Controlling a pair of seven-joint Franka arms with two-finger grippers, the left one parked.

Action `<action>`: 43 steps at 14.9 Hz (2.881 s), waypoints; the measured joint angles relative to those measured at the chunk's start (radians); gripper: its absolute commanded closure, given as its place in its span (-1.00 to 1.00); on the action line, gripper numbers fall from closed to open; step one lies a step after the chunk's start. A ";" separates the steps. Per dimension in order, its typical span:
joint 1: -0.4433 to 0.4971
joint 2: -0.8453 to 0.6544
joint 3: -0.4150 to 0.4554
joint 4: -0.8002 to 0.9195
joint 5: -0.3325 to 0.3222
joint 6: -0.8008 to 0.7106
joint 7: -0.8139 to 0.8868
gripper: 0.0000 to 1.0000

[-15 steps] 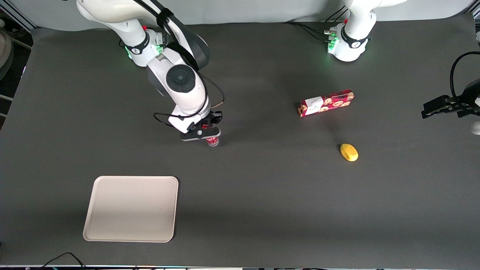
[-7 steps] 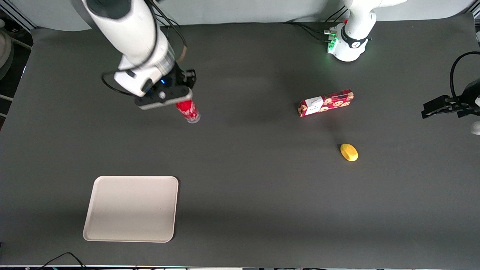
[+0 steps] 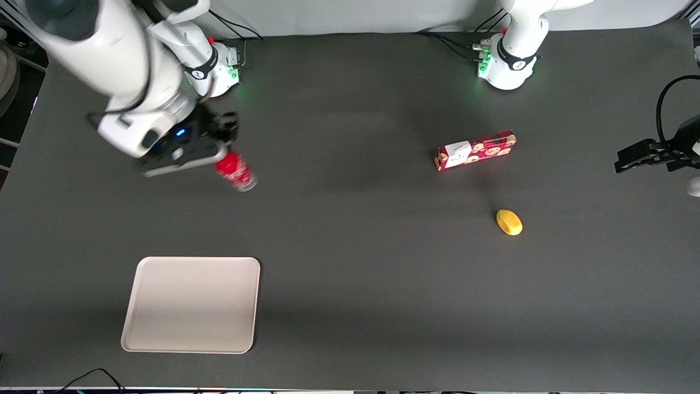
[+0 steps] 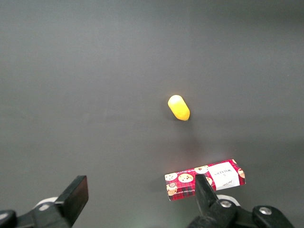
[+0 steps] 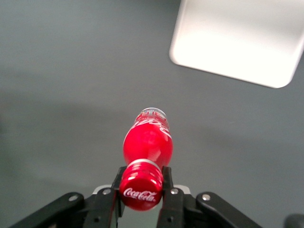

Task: Place coke bottle on tray
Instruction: 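Lift the bottle and carry it toward the white tray, then lower the bottle upright onto the tray corner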

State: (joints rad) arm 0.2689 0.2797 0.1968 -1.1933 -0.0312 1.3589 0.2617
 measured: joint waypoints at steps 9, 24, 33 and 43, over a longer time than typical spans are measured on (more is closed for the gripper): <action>-0.017 0.031 -0.403 -0.137 0.006 0.308 -0.525 1.00; -0.056 0.258 -0.611 -0.312 0.271 0.707 -1.022 1.00; -0.076 0.358 -0.633 -0.301 0.315 0.721 -1.093 1.00; -0.078 0.368 -0.659 -0.298 0.320 0.721 -1.114 -1.00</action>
State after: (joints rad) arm 0.1906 0.6479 -0.4626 -1.4915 0.2892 2.0803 -0.8519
